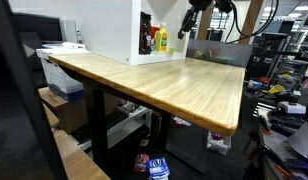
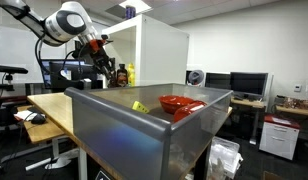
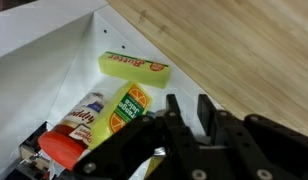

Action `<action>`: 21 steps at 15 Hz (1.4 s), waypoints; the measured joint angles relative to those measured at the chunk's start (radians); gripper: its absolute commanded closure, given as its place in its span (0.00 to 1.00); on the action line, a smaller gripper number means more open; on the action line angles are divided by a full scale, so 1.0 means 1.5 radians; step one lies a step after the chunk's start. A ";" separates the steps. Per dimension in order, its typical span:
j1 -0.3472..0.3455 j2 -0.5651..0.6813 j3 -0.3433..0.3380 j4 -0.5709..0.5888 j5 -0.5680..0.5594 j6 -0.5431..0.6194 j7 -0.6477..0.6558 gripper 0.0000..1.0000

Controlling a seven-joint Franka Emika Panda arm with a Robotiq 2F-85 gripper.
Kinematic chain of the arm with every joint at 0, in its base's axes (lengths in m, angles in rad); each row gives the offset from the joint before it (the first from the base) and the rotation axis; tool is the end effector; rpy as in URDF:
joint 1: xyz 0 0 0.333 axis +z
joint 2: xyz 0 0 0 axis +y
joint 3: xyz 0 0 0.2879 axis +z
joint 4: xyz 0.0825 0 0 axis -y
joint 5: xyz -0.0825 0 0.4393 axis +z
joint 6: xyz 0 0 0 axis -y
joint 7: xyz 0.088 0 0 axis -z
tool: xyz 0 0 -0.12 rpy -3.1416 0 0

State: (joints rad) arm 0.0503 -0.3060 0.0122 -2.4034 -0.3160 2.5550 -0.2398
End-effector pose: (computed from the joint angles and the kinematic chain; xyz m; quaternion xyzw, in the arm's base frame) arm 0.5438 0.0362 0.4138 0.9344 0.2516 0.2126 0.1357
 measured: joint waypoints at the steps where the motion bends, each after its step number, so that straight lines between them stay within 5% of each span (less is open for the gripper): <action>1: -0.007 0.003 -0.001 0.000 -0.019 0.004 -0.003 0.99; 21: -0.043 0.097 -0.008 0.021 -0.114 0.010 -0.010 1.00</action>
State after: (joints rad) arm -0.0135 -0.1608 -0.0005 -2.3714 -0.4865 2.5704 -0.2545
